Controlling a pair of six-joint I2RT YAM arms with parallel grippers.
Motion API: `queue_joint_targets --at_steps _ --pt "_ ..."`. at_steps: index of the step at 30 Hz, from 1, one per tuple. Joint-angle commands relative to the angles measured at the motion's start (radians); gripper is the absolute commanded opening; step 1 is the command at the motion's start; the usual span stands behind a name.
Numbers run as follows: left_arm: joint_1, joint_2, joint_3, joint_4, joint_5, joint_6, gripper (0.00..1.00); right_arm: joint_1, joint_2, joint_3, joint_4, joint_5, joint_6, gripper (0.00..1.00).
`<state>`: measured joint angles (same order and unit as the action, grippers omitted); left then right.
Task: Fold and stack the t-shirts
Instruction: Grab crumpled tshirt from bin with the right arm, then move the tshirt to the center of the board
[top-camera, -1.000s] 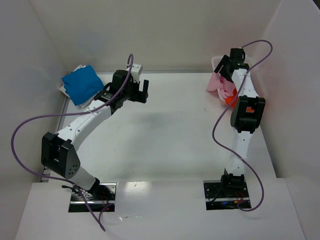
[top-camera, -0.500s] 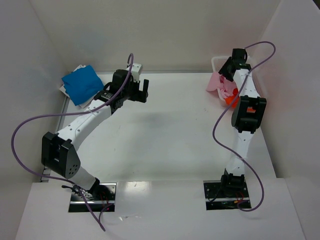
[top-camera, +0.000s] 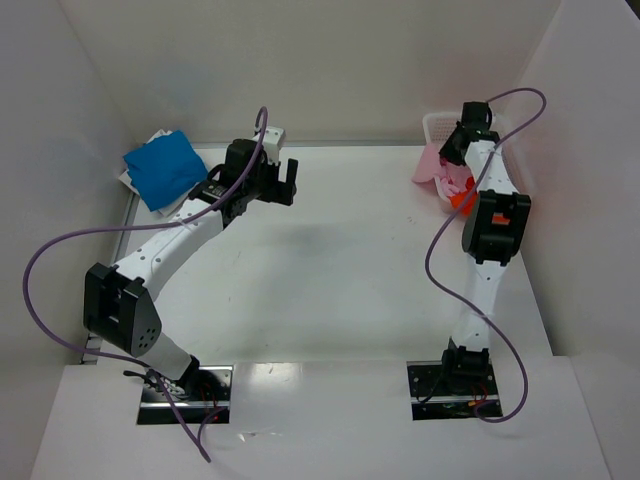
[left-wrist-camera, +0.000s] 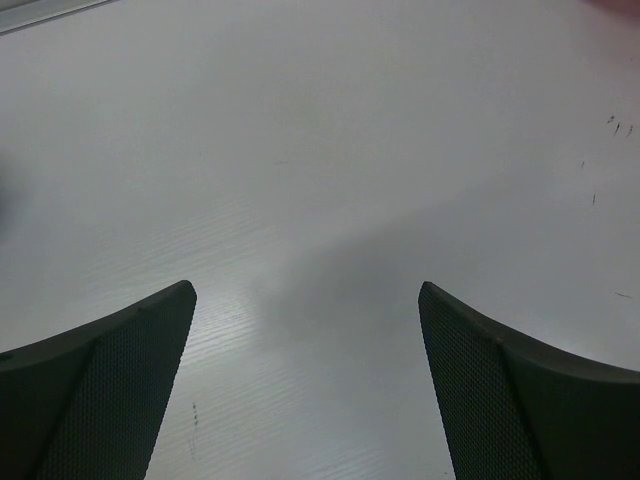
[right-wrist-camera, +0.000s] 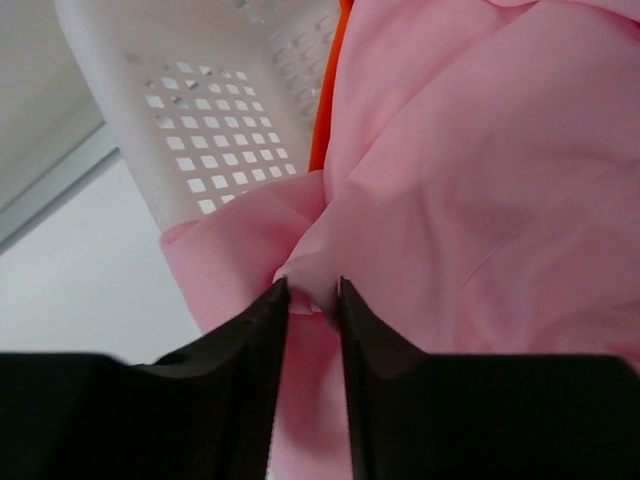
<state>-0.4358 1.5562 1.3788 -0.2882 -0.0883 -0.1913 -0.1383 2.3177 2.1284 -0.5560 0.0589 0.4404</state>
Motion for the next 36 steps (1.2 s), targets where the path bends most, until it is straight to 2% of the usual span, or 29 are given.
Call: queue_joint_targets --at_steps 1,2,4,5,8,12,15,17,19,20,21,24,27,31,36 --pt "-0.003 0.007 0.04 0.014 -0.001 -0.017 1.0 -0.006 0.043 0.054 0.001 0.002 -0.015 0.29" --pt "-0.003 0.007 0.04 0.005 -0.001 -0.017 1.0 -0.006 0.043 0.054 0.001 0.002 -0.015 0.19" --pt "-0.003 0.007 0.04 0.004 -0.001 -0.017 1.0 -0.006 0.043 0.067 0.001 0.024 -0.016 0.11" --pt "-0.003 0.007 0.04 0.004 -0.001 -0.017 1.0 -0.006 0.043 0.08 -0.014 0.033 -0.025 0.01" --pt "-0.003 0.007 0.049 0.004 -0.001 -0.017 1.0 -0.006 0.052 0.148 -0.062 0.054 -0.034 0.01" --pt "-0.003 0.007 0.06 0.015 0.022 -0.017 1.0 -0.006 -0.039 0.169 -0.062 0.055 -0.058 0.01" --pt "-0.003 0.016 0.069 0.04 0.1 -0.017 1.0 -0.006 -0.145 0.169 -0.062 0.042 -0.058 0.01" --pt "-0.003 0.016 0.078 0.085 0.226 -0.001 1.0 -0.006 -0.223 0.169 -0.062 -0.007 -0.058 0.01" --pt "-0.003 0.027 0.065 0.125 0.374 0.079 1.0 0.011 -0.294 0.105 -0.033 -0.024 -0.094 0.01" --pt "-0.003 0.039 0.054 0.168 0.519 0.107 1.0 0.023 -0.379 0.07 -0.018 -0.036 -0.104 0.01" --pt "-0.003 0.039 0.054 0.191 0.56 0.125 1.0 0.037 -0.421 0.004 -0.009 -0.036 -0.115 0.01" --pt "-0.003 0.064 0.054 0.29 0.613 0.104 1.0 0.094 -0.559 -0.077 0.013 -0.047 -0.137 0.01" --pt "-0.003 0.085 0.054 0.359 0.701 0.09 1.0 0.143 -0.653 -0.087 0.013 -0.072 -0.137 0.01" --pt "-0.003 0.122 0.089 0.445 0.781 0.073 1.0 0.167 -0.728 -0.045 -0.027 -0.16 -0.086 0.01" --pt "-0.038 0.176 0.158 0.53 0.848 0.05 1.0 0.201 -0.811 -0.08 0.017 -0.261 -0.077 0.01"
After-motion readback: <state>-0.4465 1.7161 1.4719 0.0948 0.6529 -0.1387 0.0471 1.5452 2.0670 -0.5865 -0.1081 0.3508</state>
